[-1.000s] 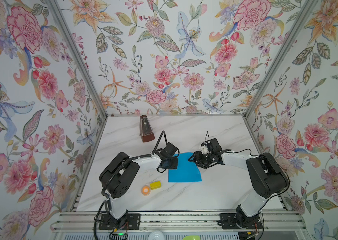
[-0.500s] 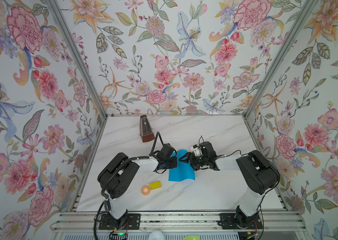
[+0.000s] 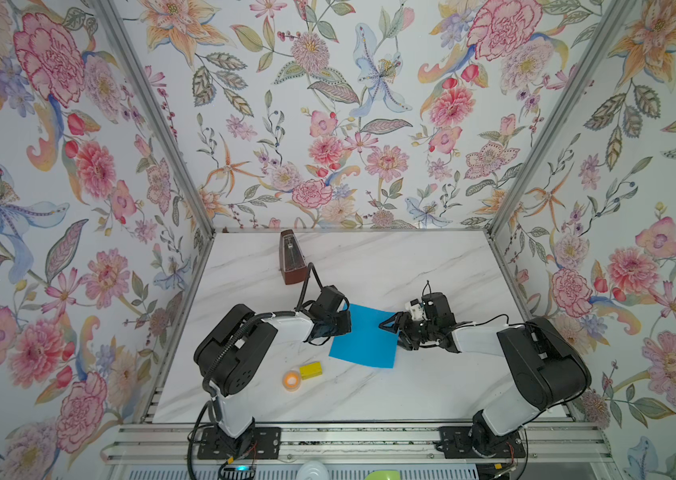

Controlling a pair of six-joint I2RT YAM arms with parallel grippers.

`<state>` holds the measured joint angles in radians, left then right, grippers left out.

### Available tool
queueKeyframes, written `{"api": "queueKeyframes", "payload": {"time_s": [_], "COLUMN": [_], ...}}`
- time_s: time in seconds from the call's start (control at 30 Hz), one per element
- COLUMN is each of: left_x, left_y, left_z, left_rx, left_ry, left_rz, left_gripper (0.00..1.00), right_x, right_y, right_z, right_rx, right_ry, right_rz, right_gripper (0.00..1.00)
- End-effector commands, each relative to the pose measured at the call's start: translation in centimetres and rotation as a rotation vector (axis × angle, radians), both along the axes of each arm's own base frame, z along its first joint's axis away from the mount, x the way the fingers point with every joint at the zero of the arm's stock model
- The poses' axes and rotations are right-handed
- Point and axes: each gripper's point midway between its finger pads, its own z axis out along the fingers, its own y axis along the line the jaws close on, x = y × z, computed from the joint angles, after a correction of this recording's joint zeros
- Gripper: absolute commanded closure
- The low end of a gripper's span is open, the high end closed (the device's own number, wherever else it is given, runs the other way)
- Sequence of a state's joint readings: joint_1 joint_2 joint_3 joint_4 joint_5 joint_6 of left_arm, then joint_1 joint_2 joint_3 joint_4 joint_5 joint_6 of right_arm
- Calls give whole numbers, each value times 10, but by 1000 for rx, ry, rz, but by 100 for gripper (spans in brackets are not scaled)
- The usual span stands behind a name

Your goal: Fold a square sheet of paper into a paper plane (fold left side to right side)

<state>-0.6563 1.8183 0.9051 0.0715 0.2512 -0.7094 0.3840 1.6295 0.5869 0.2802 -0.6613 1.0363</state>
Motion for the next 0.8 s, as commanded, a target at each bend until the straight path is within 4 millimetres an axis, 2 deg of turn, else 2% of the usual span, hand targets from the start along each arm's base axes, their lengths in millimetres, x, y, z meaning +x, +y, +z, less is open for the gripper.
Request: {"api": "queueKeyframes", "payload": {"time_s": [0.0,0.27,0.63,0.77], "left_x": [-26,-26,-23,-18], "left_y": [31,30,24,20], "left_z": [-39,-35,-30,-14], "left_rx": [122,111,90,65], "left_ry": [134,130,117,74], "left_rz": [35,33,23,17], "left_gripper": [100,100,100,100], "right_x": [-9,-7,3,7], "right_y": [-6,-25,-25,-26], "right_z": [-13,-17,-12,-8], "right_rx": [-53,-173,-184,-209], "right_ry": [58,41,16,-9], "right_rz": [-14,-71,-85,-72], "right_gripper": [48,67,88,98]}}
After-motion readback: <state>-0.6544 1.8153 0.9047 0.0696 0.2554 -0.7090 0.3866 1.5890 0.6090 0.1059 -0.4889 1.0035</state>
